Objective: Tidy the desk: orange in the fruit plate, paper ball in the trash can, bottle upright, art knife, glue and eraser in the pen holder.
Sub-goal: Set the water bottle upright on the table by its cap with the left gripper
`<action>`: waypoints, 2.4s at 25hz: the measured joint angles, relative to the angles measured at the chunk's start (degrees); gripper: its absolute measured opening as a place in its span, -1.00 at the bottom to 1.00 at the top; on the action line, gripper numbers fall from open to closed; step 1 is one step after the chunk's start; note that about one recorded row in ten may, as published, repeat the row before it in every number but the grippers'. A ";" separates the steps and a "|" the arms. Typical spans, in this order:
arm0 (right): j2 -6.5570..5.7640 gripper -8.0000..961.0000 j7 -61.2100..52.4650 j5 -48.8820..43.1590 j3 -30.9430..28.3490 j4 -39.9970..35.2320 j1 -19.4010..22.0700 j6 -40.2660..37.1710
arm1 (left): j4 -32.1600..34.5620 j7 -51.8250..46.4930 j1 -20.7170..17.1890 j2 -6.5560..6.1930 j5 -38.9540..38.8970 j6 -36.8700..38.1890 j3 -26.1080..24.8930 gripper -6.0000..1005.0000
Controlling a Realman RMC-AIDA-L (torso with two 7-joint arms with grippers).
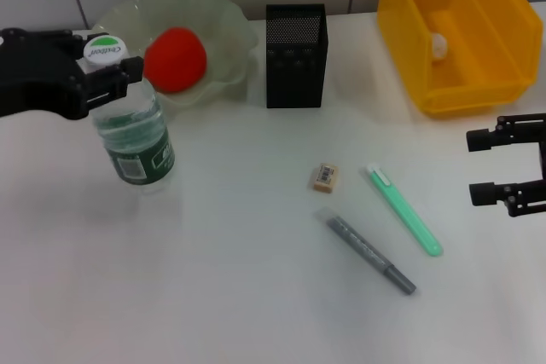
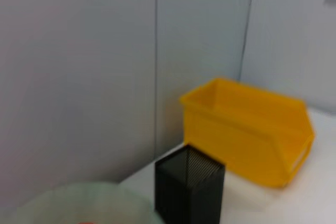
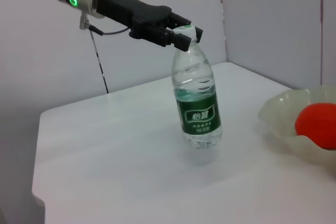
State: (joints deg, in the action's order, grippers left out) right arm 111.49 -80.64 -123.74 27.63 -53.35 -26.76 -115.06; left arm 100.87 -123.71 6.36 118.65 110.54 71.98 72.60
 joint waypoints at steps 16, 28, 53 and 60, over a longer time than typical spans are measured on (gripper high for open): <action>0.13 0.55 -1.70 -0.10 0.45 -0.05 -0.58 0.05 | -19.36 23.14 -1.87 -0.03 -20.11 -2.40 -0.31 -0.11; 0.13 0.55 -1.72 -0.35 0.74 0.36 -1.56 1.21 | -26.59 28.60 -1.05 -0.20 -22.64 -2.52 -1.11 -0.11; 0.36 0.55 -1.72 -0.46 0.84 0.90 -1.65 2.04 | -32.96 35.20 1.14 -0.40 -22.20 -0.38 -1.12 -0.12; 0.54 0.55 -1.72 -0.46 0.84 0.85 -1.67 2.12 | -32.74 35.45 1.00 -0.34 -22.23 -0.03 -1.10 0.10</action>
State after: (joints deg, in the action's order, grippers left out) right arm 112.03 -82.35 -124.20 28.48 -52.51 -28.42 -112.94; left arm 68.13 -88.26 7.37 118.31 88.31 71.96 71.50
